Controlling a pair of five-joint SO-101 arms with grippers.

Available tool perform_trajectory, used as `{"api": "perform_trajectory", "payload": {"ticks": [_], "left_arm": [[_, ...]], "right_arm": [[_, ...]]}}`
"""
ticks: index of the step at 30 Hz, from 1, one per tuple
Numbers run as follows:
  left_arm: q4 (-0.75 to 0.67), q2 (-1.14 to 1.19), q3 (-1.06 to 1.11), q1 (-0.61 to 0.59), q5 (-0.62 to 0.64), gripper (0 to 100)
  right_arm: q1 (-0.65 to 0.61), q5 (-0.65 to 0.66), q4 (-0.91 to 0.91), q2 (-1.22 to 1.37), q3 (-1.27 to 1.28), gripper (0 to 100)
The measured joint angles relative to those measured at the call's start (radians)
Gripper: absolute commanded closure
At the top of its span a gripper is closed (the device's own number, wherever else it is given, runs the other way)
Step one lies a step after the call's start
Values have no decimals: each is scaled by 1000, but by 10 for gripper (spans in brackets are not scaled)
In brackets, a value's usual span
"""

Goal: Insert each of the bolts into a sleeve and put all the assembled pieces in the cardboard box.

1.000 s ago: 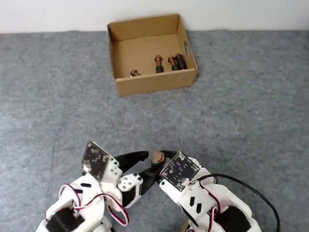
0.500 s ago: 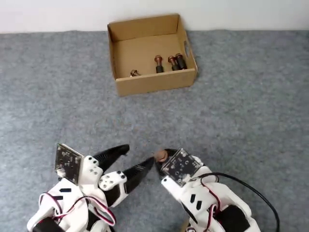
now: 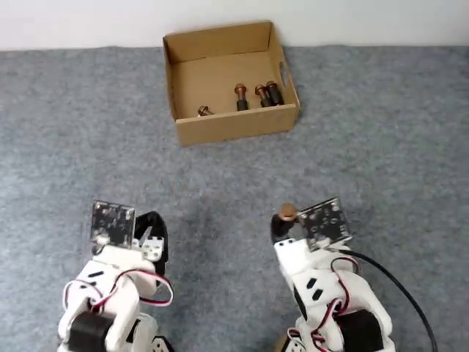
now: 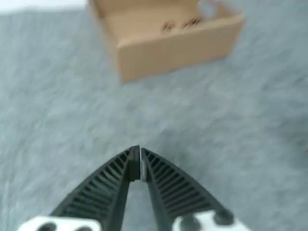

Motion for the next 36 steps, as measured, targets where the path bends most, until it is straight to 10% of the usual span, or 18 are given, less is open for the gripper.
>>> {"api": "perform_trajectory", "payload": {"ticks": [21,36], "left_arm": [[-166,2,316,-84,-106,995],[-166,2,316,-124,-106,995]], "right_arm": [[84,-173,61,1079,-956,991],[86,-173,-272,1890,-1560,991]]}}
